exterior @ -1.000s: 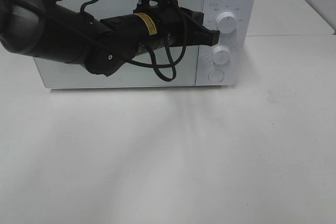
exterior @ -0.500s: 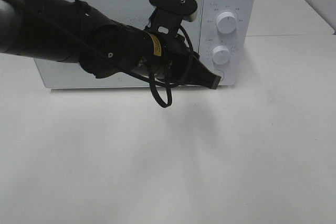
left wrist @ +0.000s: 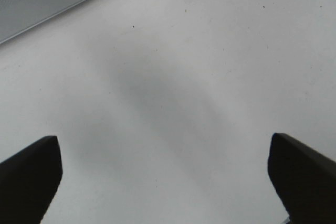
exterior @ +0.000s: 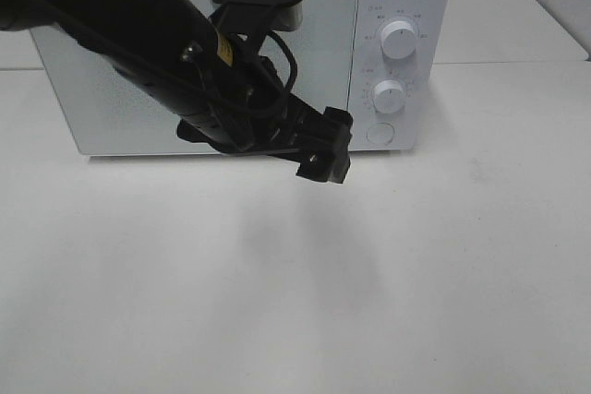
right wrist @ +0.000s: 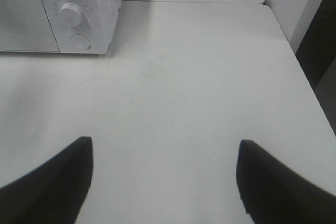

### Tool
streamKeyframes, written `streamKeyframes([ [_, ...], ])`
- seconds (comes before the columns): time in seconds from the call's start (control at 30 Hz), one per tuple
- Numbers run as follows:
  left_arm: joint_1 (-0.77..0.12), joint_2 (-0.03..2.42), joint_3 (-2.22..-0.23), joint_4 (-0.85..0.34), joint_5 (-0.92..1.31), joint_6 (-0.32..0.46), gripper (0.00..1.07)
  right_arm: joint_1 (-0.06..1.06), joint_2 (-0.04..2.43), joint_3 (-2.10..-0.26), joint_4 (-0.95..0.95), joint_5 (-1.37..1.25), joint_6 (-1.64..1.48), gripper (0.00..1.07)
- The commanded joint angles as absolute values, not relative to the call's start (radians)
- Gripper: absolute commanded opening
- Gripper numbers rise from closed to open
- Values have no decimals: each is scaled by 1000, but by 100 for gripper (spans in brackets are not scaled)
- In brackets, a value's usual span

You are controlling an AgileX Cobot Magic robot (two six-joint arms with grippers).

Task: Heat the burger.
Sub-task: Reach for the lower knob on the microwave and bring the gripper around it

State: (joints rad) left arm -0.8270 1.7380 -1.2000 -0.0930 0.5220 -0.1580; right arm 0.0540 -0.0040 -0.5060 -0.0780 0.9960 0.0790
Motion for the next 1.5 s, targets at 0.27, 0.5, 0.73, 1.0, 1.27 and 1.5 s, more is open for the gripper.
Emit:
streamKeyframes([
  [0.27, -830, 1625, -1201, -82, 766, -154, 100, 47, -31, -499, -82, 995, 75, 75],
  [0.5, -809, 1556, -1201, -67, 924, -124, 100, 47, -31, -499, -82, 995, 75, 75],
  [0.73, -672, 1462, -1200, -68, 1023, -104, 100, 47, -31, -499, -82, 995, 75, 75],
  [1.0, -497, 1384, -1198, -122, 1045, -41, 100, 47, -31, -499, -82, 995, 75, 75],
  [1.27, -301, 1311, -1066, -168, 1056, 43, 100, 47, -31, -499, -82, 995, 75, 75],
  [1.5, -177, 1208, -924, -205, 1056, 102, 100, 47, -31, -499, -82, 995, 75, 75],
])
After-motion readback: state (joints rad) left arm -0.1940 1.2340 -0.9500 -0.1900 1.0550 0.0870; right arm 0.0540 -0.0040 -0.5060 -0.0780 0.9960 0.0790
